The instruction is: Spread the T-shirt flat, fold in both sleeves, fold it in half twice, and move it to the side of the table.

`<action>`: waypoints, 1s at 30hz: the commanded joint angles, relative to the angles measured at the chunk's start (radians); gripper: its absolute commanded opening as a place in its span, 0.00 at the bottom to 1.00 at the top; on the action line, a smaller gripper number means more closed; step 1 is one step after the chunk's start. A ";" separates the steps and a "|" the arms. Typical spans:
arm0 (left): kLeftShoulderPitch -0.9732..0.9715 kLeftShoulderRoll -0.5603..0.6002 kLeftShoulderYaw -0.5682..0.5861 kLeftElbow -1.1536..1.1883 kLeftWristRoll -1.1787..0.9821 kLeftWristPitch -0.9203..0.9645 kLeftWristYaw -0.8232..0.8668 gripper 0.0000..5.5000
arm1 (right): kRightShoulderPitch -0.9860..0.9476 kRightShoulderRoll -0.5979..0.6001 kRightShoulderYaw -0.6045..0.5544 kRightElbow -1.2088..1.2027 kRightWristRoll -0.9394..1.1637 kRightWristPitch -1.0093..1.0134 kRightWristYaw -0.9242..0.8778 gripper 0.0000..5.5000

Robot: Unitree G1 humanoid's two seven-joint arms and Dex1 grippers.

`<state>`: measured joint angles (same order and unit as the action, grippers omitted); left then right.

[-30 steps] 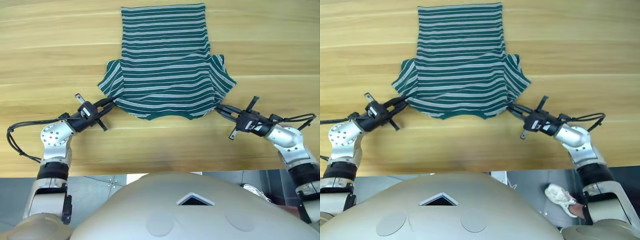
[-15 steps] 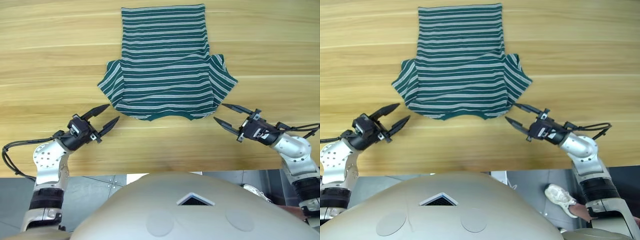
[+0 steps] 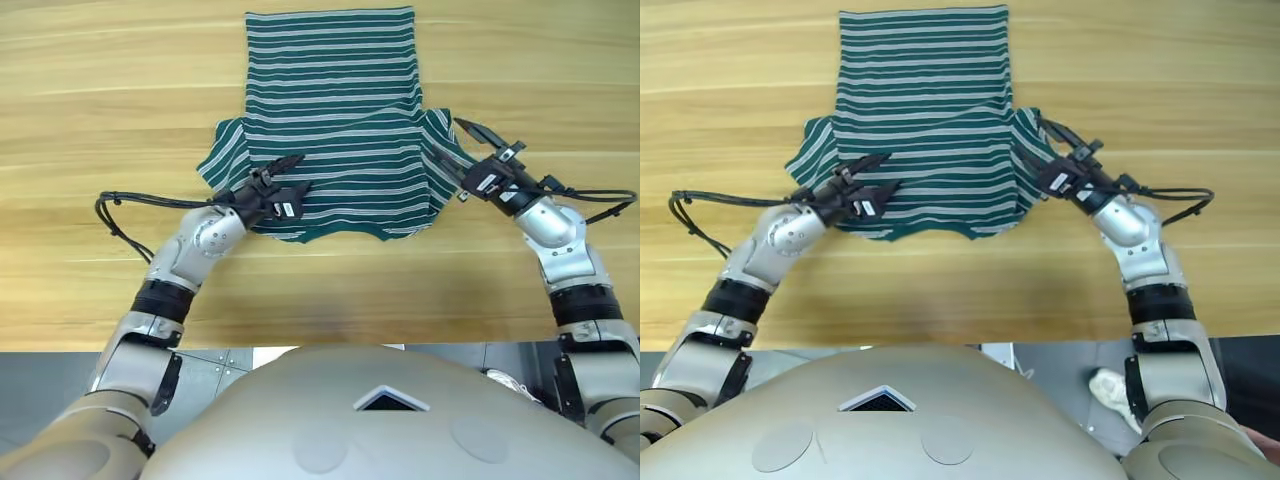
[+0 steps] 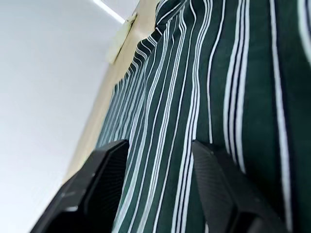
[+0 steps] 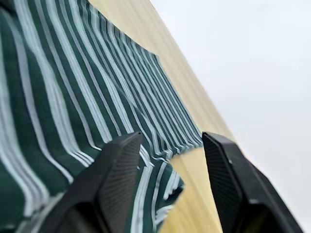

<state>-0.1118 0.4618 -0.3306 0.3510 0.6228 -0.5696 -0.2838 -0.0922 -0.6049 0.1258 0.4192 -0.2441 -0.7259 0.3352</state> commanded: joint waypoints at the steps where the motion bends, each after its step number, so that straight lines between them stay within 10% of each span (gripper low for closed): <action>1: 0.126 0.054 -0.038 0.016 -0.017 -0.020 -0.023 0.43 | -0.003 -0.005 -0.015 0.045 -0.064 0.021 -0.065 0.42; 30: 0.246 0.106 -0.012 -0.072 -0.047 0.025 0.113 0.43 | 0.034 -0.022 0.123 0.118 -0.223 0.042 -0.198 0.42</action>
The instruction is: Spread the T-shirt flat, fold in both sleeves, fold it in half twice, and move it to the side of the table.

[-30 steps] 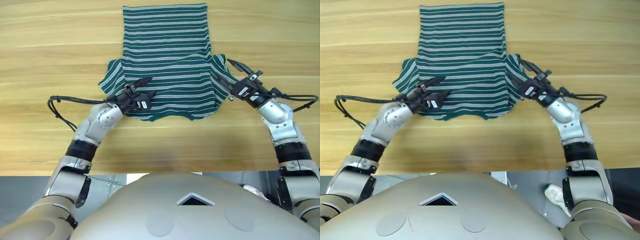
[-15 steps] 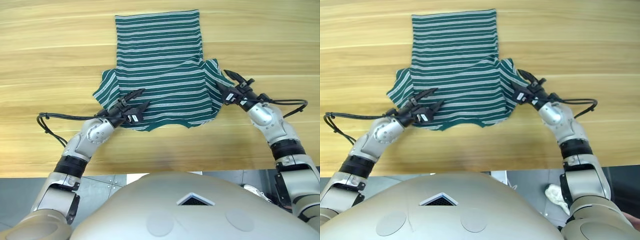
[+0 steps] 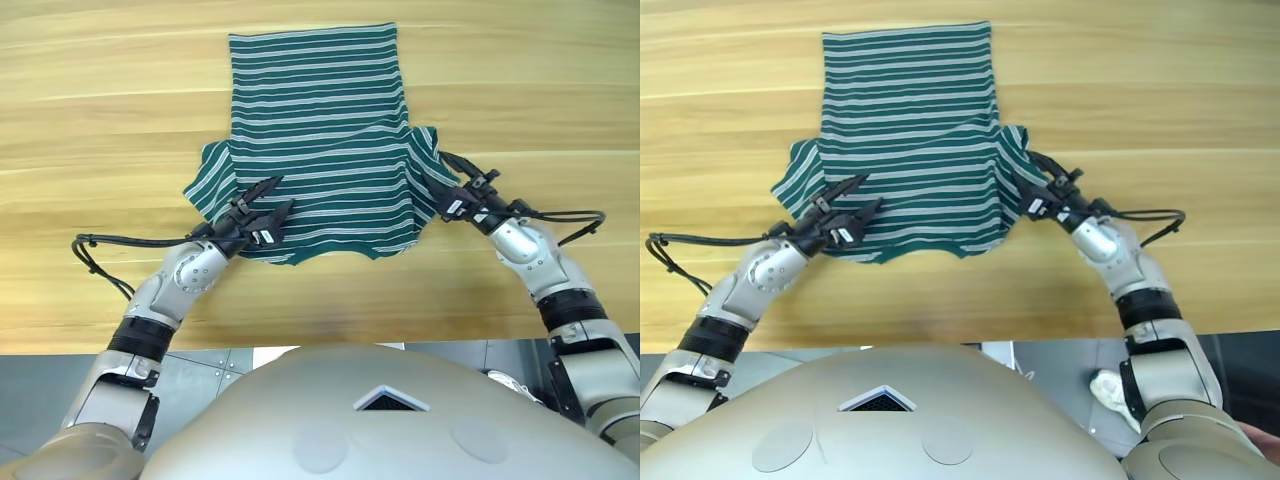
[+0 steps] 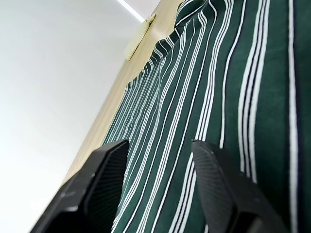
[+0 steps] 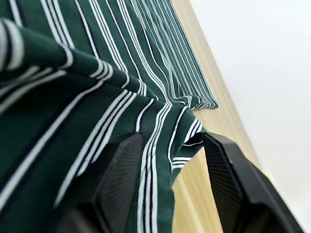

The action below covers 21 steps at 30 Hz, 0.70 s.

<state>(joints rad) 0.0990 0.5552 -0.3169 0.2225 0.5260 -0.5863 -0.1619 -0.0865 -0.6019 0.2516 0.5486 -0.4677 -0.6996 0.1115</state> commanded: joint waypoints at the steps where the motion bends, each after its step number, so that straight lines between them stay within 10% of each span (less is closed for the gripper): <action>1: 0.040 0.017 -0.028 0.052 0.048 0.036 -0.008 0.43 | 0.032 -0.028 -0.006 -0.019 0.004 0.017 0.028 0.42; 16: 0.075 0.109 -0.020 0.012 0.048 -0.043 0.008 0.43 | 0.071 -0.091 -0.025 -0.035 0.004 0.029 0.032 0.42; 21: 0.067 0.077 0.070 -0.120 0.004 -0.100 0.110 0.43 | 0.140 -0.055 -0.097 -0.327 0.433 -0.081 0.105 0.42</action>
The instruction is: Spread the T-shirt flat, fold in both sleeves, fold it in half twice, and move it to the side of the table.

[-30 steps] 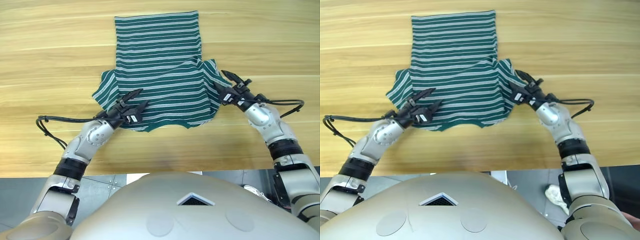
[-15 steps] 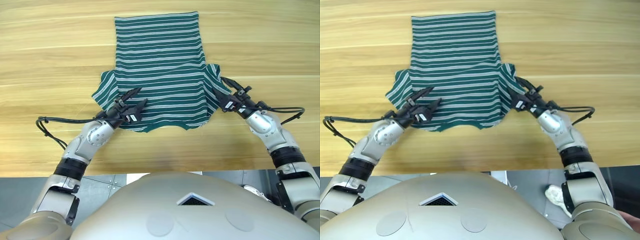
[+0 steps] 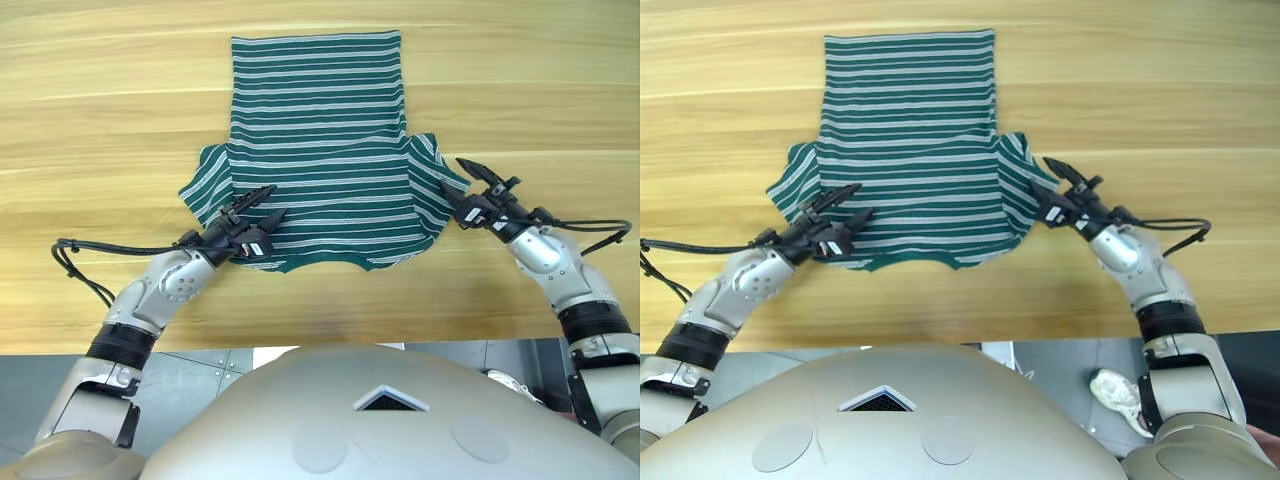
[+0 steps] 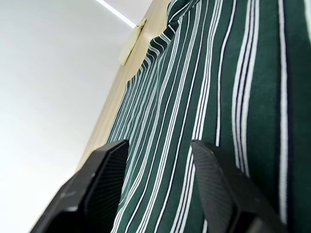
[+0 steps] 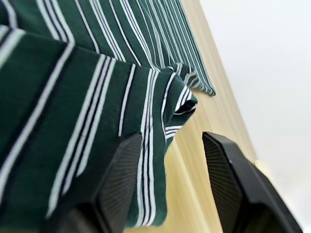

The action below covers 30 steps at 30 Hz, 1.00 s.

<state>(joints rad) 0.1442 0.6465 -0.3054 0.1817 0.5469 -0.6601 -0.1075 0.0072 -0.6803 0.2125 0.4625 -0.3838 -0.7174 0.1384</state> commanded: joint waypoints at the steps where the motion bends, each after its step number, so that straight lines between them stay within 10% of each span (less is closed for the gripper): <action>1: 0.029 -0.028 0.101 -0.151 -0.045 -0.041 0.085 0.43 | 0.062 0.024 -0.072 -0.340 0.492 -0.055 0.108 0.42; 11: 0.326 -0.023 0.654 -0.402 0.075 0.232 0.163 0.43 | 0.107 0.052 -0.083 -0.501 0.631 0.050 0.277 0.42; 20: 0.562 0.152 0.509 -0.353 0.047 0.221 -0.219 0.43 | 0.057 0.113 -0.112 -0.335 0.440 0.023 0.274 0.42; 30: 0.274 0.166 0.312 -0.142 0.197 0.260 -0.184 0.43 | 0.116 0.107 -0.148 -0.343 0.421 0.004 0.307 0.42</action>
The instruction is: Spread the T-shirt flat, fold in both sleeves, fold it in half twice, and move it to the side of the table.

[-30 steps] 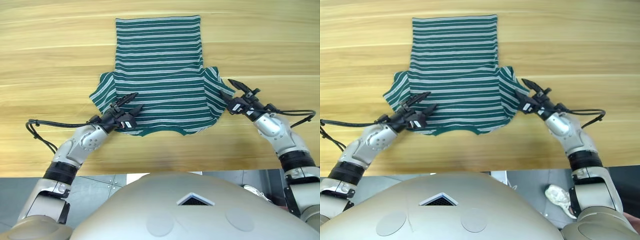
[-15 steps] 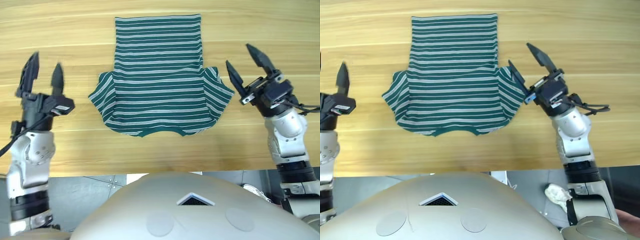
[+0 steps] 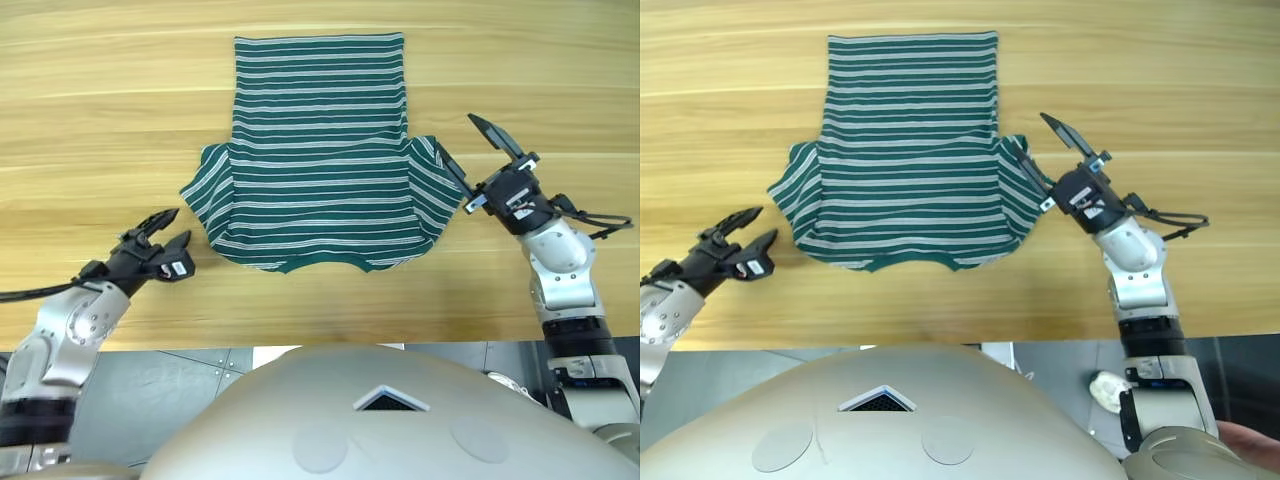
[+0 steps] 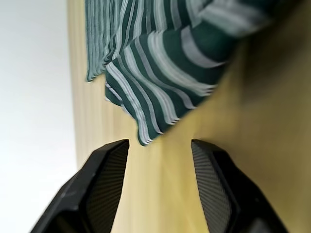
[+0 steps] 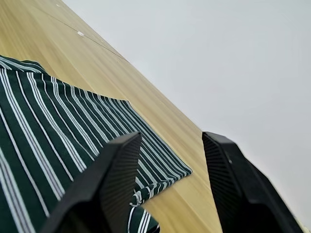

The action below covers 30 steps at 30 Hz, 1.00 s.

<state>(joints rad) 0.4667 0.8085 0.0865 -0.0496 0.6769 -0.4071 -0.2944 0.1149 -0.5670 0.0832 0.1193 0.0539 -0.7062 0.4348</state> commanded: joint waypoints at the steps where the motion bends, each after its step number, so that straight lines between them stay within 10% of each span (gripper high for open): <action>1: -0.072 0.002 -0.102 0.104 0.073 0.002 0.009 0.43 | 0.009 -0.004 -0.021 -0.001 -0.018 -0.004 0.012 0.42; 30: -0.206 0.071 -0.245 0.219 0.097 0.063 0.130 0.35 | 0.046 0.021 -0.039 0.050 -0.040 -0.054 0.014 0.43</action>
<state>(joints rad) 0.2323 0.8750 -0.1196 0.1423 0.7607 -0.3460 -0.1310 0.1528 -0.5465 0.0504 0.1671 0.0180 -0.7522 0.4373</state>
